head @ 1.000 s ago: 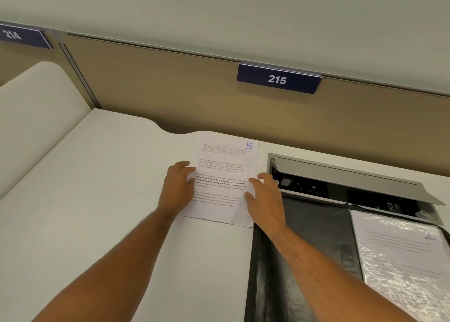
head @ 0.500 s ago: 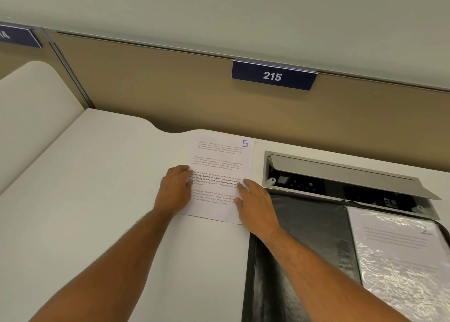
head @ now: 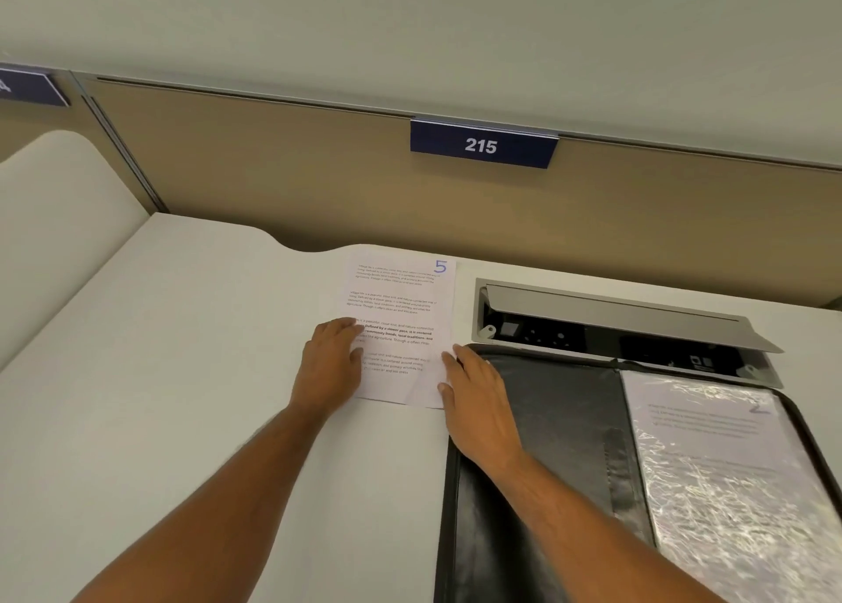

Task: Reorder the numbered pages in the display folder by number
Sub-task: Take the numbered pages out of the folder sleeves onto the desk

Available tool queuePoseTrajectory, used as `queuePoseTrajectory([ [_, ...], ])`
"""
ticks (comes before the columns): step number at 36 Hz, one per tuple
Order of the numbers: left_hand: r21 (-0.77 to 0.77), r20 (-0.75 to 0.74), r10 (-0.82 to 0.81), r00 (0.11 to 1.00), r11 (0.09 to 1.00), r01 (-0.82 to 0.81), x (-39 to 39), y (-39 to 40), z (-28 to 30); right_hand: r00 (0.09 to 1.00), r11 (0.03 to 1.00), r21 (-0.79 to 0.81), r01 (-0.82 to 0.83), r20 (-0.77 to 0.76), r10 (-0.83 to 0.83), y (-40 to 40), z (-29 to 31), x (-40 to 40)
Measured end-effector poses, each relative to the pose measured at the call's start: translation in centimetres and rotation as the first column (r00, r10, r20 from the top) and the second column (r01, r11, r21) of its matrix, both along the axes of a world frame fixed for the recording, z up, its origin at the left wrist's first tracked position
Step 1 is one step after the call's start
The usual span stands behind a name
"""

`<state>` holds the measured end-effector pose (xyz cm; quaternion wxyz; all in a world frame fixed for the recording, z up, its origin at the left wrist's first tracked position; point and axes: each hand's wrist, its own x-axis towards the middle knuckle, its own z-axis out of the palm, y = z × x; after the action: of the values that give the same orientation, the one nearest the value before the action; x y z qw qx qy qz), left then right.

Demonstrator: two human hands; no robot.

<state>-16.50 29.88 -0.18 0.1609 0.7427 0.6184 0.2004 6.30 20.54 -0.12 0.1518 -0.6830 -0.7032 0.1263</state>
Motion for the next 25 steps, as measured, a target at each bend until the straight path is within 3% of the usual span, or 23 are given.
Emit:
queuePoseTrajectory([
  [6,-0.022,0.128,-0.019,0.992,1.000,0.022,4.6,-5.0,0.5,0.994,0.993,-0.038,0.112,-0.013,-0.112,-6.7,0.6,2.1],
  [12,-0.039,0.176,-0.173,0.969,0.982,0.183,10.1,-11.6,1.9,0.981,0.977,-0.096,0.191,0.055,-0.186,-14.1,-0.3,6.0],
  [25,-0.126,0.133,-0.480,0.867,0.860,0.495,19.2,-22.7,0.6,0.896,0.906,-0.010,0.423,0.153,-0.416,-26.1,-0.4,14.3],
])
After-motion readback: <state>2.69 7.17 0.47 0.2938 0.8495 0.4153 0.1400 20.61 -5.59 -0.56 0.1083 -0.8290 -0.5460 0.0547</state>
